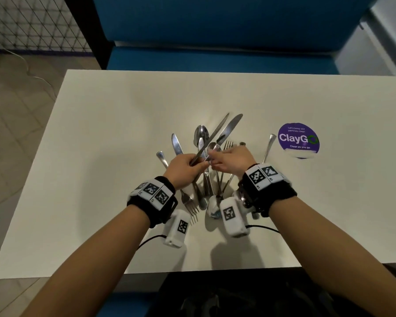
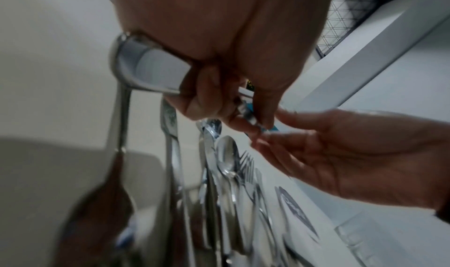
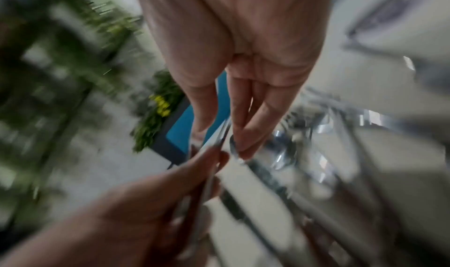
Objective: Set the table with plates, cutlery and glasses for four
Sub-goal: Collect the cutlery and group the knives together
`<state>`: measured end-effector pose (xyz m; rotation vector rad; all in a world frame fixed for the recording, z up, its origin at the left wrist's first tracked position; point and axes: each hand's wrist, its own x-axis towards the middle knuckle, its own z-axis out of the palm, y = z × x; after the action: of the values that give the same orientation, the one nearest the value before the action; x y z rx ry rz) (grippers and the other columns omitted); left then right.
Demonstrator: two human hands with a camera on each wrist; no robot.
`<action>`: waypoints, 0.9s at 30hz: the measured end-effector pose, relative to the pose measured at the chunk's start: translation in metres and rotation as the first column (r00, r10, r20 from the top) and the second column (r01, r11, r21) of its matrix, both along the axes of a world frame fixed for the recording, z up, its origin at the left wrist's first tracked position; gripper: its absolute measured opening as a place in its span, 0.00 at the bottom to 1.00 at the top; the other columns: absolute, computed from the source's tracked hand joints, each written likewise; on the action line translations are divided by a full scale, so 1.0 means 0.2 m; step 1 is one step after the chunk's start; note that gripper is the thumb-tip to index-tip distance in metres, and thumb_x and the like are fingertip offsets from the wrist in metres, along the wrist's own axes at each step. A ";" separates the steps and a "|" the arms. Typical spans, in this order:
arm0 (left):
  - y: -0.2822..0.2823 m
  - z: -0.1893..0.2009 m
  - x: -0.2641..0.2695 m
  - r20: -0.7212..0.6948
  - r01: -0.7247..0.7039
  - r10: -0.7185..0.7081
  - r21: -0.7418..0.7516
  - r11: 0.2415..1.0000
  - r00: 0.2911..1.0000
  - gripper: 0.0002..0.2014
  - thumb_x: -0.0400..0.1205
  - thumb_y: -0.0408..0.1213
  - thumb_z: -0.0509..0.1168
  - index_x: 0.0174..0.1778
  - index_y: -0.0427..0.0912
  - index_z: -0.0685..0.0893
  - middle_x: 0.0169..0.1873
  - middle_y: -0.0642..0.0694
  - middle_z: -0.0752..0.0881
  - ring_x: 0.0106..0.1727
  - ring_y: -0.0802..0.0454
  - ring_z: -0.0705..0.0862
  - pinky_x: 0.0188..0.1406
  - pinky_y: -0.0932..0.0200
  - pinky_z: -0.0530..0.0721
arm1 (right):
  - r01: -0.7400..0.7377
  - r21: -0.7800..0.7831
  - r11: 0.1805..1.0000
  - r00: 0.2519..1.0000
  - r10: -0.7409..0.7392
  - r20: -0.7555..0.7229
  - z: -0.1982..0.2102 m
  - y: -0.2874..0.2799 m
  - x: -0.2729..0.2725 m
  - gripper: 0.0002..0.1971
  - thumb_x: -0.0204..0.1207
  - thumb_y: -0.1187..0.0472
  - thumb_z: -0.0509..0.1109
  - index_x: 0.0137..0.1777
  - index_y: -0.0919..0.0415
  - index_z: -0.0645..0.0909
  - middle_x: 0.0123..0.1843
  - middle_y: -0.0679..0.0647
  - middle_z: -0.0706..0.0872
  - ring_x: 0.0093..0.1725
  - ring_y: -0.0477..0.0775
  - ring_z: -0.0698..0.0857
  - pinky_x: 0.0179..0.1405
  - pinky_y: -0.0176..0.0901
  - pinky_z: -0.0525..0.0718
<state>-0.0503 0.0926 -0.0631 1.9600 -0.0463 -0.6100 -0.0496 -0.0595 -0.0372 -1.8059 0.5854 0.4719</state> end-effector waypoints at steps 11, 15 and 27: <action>0.01 0.03 0.05 -0.115 -0.297 0.284 -0.129 0.946 0.952 0.18 0.89 0.43 0.51 0.57 0.36 0.83 0.34 0.47 0.85 0.26 0.58 0.79 0.26 0.65 0.80 | -0.046 0.168 0.985 0.986 0.018 0.166 0.00 0.07 0.06 0.09 0.74 0.62 0.74 0.38 0.68 0.87 0.37 0.64 0.88 0.36 0.55 0.89 0.47 0.46 0.89; 0.02 0.02 0.03 -0.216 -0.321 0.272 -0.240 0.916 0.938 0.18 0.89 0.44 0.49 0.54 0.37 0.82 0.36 0.40 0.87 0.32 0.46 0.87 0.37 0.51 0.88 | -0.202 0.087 0.975 0.968 0.185 0.169 0.00 0.17 0.06 0.14 0.76 0.60 0.72 0.45 0.75 0.86 0.43 0.69 0.89 0.39 0.57 0.89 0.48 0.46 0.89; 0.10 -0.04 0.00 -0.312 -0.350 0.255 -0.301 0.887 0.915 0.22 0.86 0.56 0.48 0.44 0.43 0.79 0.18 0.53 0.68 0.16 0.59 0.63 0.14 0.67 0.63 | -0.433 -0.540 0.722 0.867 0.498 -0.030 -0.12 0.13 0.06 0.21 0.70 0.47 0.76 0.41 0.69 0.84 0.38 0.59 0.88 0.38 0.55 0.87 0.41 0.43 0.86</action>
<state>-0.0502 0.1135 -0.0709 1.4844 0.2987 -0.6013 -0.0381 -0.0335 -0.0612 -2.5251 0.1614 0.5716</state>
